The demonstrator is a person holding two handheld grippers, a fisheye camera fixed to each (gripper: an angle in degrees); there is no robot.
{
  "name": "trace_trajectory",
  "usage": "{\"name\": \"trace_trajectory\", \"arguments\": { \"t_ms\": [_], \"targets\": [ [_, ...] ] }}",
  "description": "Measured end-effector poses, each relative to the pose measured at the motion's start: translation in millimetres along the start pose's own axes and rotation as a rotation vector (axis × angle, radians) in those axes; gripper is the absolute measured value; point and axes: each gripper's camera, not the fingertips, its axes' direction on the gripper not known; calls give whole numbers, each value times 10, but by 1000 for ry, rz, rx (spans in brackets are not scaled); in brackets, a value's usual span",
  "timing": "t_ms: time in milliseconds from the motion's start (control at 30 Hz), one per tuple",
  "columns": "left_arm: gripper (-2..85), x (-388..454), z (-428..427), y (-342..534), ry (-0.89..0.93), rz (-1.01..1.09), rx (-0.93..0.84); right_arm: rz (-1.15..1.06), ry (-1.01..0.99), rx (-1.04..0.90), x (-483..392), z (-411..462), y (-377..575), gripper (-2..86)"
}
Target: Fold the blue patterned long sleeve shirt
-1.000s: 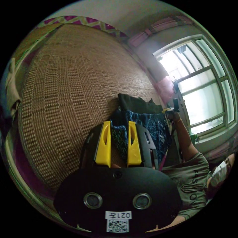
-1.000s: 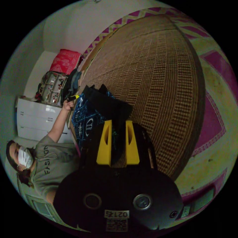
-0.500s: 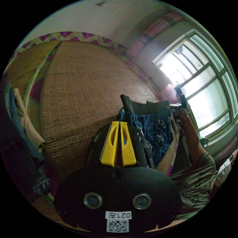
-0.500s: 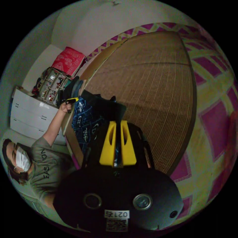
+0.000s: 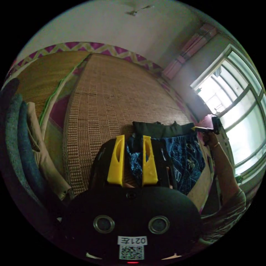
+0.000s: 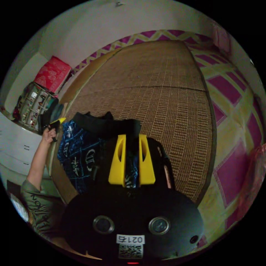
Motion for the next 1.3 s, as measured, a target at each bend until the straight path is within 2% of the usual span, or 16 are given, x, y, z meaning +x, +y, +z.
{"name": "trace_trajectory", "arguments": {
  "t_ms": [67,233,333,400,500,600,667,733,867,933,1067,1167,1300],
  "targets": [
    [113,48,39,-38,47,19,-49,45,-105,43,135,43,28,83],
    [111,263,174,-133,71,35,-99,110,-141,33,193,244,76,74],
    [72,465,274,-181,134,52,-159,108,-173,36,93,338,119,41],
    [13,631,260,-165,77,73,-185,95,-190,41,-7,352,161,29],
    [-3,983,-134,33,-22,183,-27,36,-203,110,-257,178,329,16],
    [-8,1272,-789,427,96,243,167,-64,-270,228,-612,-230,665,7],
    [-9,1552,-1419,907,221,331,285,-185,-369,288,-1018,-629,1114,4],
    [-10,1820,-1907,1368,299,436,330,-286,-433,321,-1383,-924,1599,3],
    [-10,2467,-2858,2621,426,635,355,-514,-543,356,-2293,-1485,3107,4],
    [-9,2714,-3080,3150,460,665,336,-598,-515,375,-2665,-1609,3799,4],
    [-10,3185,-3151,4164,426,644,195,-629,-487,325,-3248,-1428,5059,3],
    [-10,3344,-2915,4693,356,572,63,-556,-458,246,-3411,-1050,5583,3],
    [-9,3404,-2743,5156,340,468,4,-512,-479,165,-3590,-630,5981,6]
  ]
}}
